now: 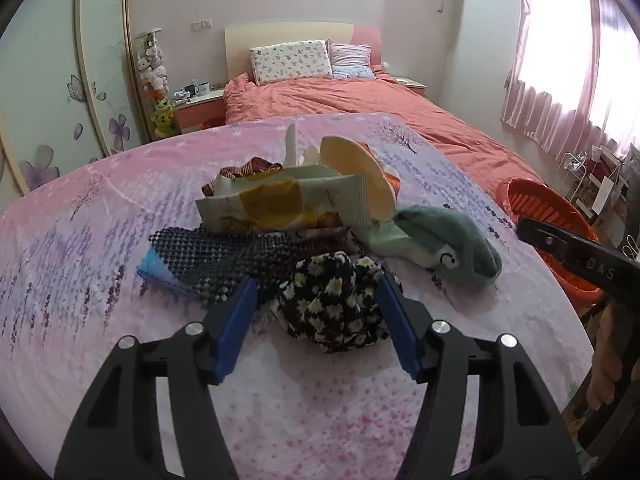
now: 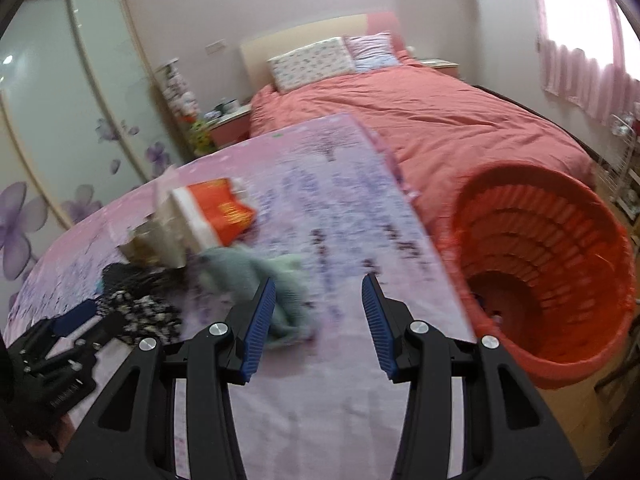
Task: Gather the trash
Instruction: 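Grasp the grey-green sock with the right tool while the left tool grasps the floral cloth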
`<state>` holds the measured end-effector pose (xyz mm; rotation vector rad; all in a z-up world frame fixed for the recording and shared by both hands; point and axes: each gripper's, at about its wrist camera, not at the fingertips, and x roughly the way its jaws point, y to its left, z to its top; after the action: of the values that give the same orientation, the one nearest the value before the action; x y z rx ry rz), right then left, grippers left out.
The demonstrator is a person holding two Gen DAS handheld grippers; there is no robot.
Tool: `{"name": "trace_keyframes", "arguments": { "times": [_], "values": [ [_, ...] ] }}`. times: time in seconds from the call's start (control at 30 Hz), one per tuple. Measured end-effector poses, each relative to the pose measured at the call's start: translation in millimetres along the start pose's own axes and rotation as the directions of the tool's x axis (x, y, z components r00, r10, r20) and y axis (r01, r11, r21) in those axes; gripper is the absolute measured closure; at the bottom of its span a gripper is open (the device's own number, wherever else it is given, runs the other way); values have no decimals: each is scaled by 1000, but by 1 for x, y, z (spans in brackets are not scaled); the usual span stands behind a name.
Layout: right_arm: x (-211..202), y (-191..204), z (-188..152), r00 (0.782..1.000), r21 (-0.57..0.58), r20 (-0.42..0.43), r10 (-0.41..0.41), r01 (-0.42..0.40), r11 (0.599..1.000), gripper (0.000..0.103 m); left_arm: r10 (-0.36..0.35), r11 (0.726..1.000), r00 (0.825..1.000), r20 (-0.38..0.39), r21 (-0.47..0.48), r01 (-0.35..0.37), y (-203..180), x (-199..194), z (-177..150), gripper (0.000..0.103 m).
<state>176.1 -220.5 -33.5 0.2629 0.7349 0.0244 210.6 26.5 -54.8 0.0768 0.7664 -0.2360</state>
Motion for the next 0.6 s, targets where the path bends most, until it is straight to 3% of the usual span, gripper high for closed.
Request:
{"name": "trace_keyframes", "arguments": {
  "times": [0.27, 0.37, 0.4, 0.5, 0.6],
  "values": [
    [32, 25, 1, 998, -42, -58, 31, -34, 999, 58, -17, 999, 999, -43, -28, 16, -2, 22, -3, 49],
    [42, 26, -2, 996, -55, -89, 20, -25, 998, 73, -27, 999, 998, -52, -29, 26, -3, 28, -3, 50],
    [43, 26, -5, 995, -59, -93, 25, -31, 998, 84, -29, 999, 998, -50, -28, 27, -4, 30, -3, 50],
    [39, 26, -7, 996, -82, -83, 28, -35, 996, 97, -37, 999, 998, -49, -19, 36, -9, 33, -2, 55],
    [30, 23, -4, 999, -73, -35, 4, -7, 997, 98, -46, 999, 998, -53, -1, 46, -15, 37, -1, 71]
  ]
}}
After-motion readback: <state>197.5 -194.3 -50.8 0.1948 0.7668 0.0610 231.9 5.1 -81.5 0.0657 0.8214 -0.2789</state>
